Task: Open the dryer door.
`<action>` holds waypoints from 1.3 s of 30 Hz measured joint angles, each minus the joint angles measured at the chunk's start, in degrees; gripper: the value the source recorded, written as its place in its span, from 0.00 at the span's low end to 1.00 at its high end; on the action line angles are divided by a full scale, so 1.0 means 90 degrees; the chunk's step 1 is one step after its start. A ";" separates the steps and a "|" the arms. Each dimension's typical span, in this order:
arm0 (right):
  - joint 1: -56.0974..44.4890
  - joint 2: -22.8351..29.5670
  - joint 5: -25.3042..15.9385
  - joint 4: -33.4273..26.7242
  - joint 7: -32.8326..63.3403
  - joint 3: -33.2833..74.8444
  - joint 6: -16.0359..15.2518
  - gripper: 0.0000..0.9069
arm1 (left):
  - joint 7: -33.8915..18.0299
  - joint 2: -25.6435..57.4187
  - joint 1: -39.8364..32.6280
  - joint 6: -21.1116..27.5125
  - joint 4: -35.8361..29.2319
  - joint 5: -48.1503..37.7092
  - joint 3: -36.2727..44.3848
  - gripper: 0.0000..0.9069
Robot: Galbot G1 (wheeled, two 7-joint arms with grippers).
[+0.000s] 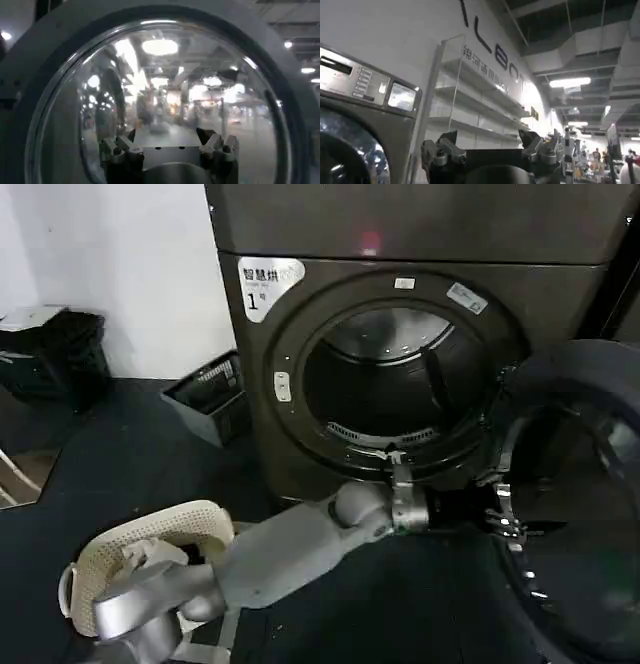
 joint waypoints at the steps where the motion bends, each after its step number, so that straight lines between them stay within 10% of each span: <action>1: -0.0011 -0.0009 0.0000 -0.0002 0.0000 0.0020 0.0010 1.00 | 0.0006 -0.0044 -0.0011 0.0000 0.0035 0.0001 0.0009 1.00; 39: 0.0002 -0.0019 -0.0007 0.0045 0.0008 0.0078 0.0158 1.00 | -0.1056 -0.0583 -0.0218 -0.0746 0.0633 0.0509 -0.0355 1.00</action>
